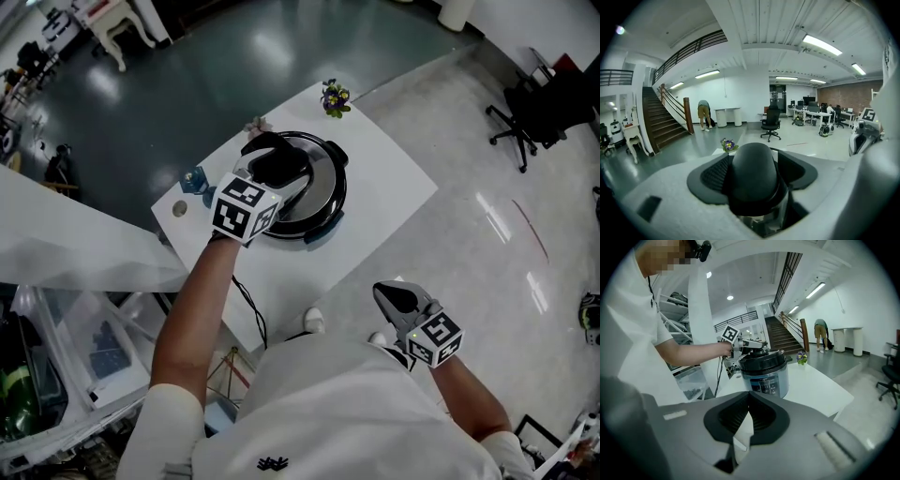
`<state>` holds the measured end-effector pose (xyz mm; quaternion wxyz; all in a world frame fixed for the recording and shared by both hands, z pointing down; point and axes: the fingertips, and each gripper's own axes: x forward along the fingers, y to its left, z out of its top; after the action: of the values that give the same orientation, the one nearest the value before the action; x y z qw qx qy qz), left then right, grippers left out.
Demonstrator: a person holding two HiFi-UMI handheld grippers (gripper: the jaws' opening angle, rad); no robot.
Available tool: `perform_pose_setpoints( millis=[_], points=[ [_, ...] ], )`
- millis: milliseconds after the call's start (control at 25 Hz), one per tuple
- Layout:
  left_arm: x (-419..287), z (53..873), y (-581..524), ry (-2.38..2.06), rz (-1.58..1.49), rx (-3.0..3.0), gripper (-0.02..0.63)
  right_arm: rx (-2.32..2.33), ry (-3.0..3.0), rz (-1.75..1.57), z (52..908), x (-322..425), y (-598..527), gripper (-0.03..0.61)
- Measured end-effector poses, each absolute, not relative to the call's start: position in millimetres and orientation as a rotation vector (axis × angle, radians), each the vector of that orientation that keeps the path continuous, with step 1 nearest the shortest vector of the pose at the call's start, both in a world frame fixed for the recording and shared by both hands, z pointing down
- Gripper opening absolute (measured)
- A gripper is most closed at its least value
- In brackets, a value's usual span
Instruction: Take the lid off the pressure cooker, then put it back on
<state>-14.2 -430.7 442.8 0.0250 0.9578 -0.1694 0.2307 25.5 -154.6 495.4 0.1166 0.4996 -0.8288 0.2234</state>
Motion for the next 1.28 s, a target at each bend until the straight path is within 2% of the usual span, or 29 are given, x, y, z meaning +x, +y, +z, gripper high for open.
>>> perform_pose_setpoints(
  millis=[440,1280],
  points=[
    [-10.0,456.8,-435.6,-0.534,0.883,2.938,0.293,1.483,-2.399,0.689,501.7,27.3,-149.6,0.014],
    [-11.2,453.2,-439.4,-0.593,0.878,2.92,0.288,1.57,-2.357,0.695,502.2,58.4,-117.6,0.014]
  ],
)
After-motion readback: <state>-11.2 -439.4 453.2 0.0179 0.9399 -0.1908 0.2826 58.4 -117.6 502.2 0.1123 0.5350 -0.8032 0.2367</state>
